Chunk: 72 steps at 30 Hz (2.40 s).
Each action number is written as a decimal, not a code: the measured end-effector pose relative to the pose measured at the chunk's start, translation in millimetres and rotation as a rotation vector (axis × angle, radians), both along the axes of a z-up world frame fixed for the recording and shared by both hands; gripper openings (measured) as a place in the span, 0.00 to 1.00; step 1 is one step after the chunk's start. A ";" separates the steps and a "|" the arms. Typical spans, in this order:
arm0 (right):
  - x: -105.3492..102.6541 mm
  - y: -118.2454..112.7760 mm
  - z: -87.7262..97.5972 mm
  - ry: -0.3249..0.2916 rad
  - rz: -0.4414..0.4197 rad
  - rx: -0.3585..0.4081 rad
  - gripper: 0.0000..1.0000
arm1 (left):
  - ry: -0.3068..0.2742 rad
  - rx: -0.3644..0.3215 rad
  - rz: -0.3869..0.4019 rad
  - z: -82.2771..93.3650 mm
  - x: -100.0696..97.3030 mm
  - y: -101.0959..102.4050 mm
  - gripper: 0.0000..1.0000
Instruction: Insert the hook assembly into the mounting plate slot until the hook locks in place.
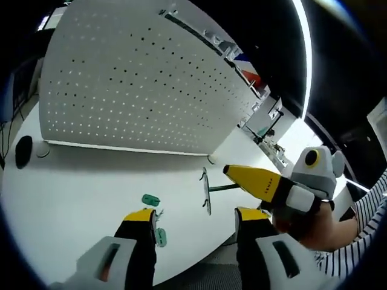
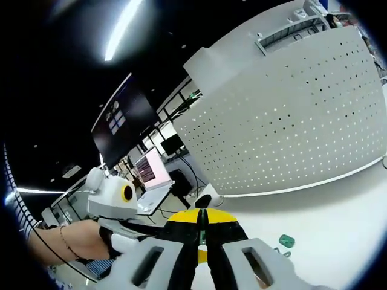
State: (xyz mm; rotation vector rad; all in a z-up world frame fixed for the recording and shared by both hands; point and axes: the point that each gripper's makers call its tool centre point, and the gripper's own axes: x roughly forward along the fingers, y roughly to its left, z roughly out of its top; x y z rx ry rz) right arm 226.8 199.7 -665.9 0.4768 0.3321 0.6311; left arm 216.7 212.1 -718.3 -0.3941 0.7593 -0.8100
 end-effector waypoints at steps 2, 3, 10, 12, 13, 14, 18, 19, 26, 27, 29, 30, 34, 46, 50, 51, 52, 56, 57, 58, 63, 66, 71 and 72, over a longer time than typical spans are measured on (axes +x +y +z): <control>-1.0 3.7 2.5 -0.008 0.010 0.001 0.00 | 0.014 -0.031 0.010 3.9 0.5 -0.4 0.45; -1.8 5.7 3.9 -0.011 0.015 0.002 0.00 | 0.019 -0.039 0.014 5.0 1.0 -0.2 0.43; -2.7 15.3 11.0 -0.038 0.029 0.000 0.00 | 0.025 -0.082 0.009 12.1 0.3 -1.8 0.27; -2.3 16.3 11.7 -0.040 0.029 0.004 0.00 | 0.028 -0.098 0.012 13.4 1.0 -2.0 0.23; -2.3 17.2 12.3 -0.042 0.030 0.004 0.00 | 0.029 -0.106 0.016 14.7 0.9 -2.0 0.22; -2.4 17.9 13.1 -0.045 0.032 0.003 0.00 | 0.031 -0.115 0.019 16.0 0.7 -1.8 0.20; -3.4 20.0 14.7 -0.058 0.039 -0.008 0.00 | 0.037 -0.135 0.021 18.0 0.4 -0.7 0.13; -3.2 19.8 15.0 -0.059 0.037 -0.005 0.00 | 0.041 -0.146 0.025 18.8 0.6 -0.4 0.13; -4.6 19.7 17.4 -0.065 0.037 -0.001 0.00 | 0.028 -0.163 0.037 22.9 0.5 1.9 0.10; -5.2 20.1 17.6 -0.066 0.040 -0.003 0.00 | 0.024 -0.166 0.038 24.2 0.4 2.6 0.08; -5.3 19.8 19.6 -0.072 0.039 0.004 0.00 | 0.012 -0.170 0.039 25.7 0.8 3.0 0.06; -6.0 19.8 20.4 -0.074 0.039 0.004 0.00 | 0.019 -0.172 0.042 25.8 0.3 2.7 0.06; -9.3 22.7 24.3 -0.089 0.049 -0.005 0.00 | -0.004 -0.155 0.023 27.0 -1.9 1.8 0.03; -12.5 25.3 29.1 -0.081 0.055 -0.003 0.00 | -0.023 -0.147 0.027 30.9 -3.3 2.5 0.01; -9.4 18.1 35.4 -0.012 0.055 0.072 0.04 | -0.065 -0.132 0.034 33.9 -1.5 4.5 0.01; -8.0 13.9 39.8 -0.011 0.051 0.095 0.08 | -0.081 -0.119 0.032 34.1 -0.4 5.8 0.01; -9.1 12.2 40.4 0.005 0.061 0.103 0.10 | -0.103 -0.106 0.040 35.2 2.0 8.1 0.01; -9.1 7.1 41.8 0.023 0.076 0.086 0.12 | -0.195 -0.078 0.059 41.6 11.3 14.8 0.01; -9.7 7.1 39.8 0.032 0.084 0.076 0.13 | -0.214 -0.082 0.054 44.0 11.7 14.5 0.01; -10.3 7.7 37.9 0.039 0.088 0.072 0.14 | -0.214 -0.076 0.057 44.6 11.4 14.8 0.01; -14.4 13.6 34.5 0.057 0.096 0.078 0.16 | -0.281 0.005 0.041 44.6 14.0 16.0 0.01; -16.1 21.8 34.8 0.056 0.115 0.077 0.16 | -0.311 0.035 0.034 44.9 13.7 14.6 0.01; -15.1 27.6 31.0 0.052 0.121 0.062 0.15 | -0.332 0.032 0.015 46.5 10.5 7.7 0.01; -14.9 27.7 30.8 0.051 0.120 0.061 0.15 | -0.347 0.040 0.015 47.2 10.8 7.4 0.01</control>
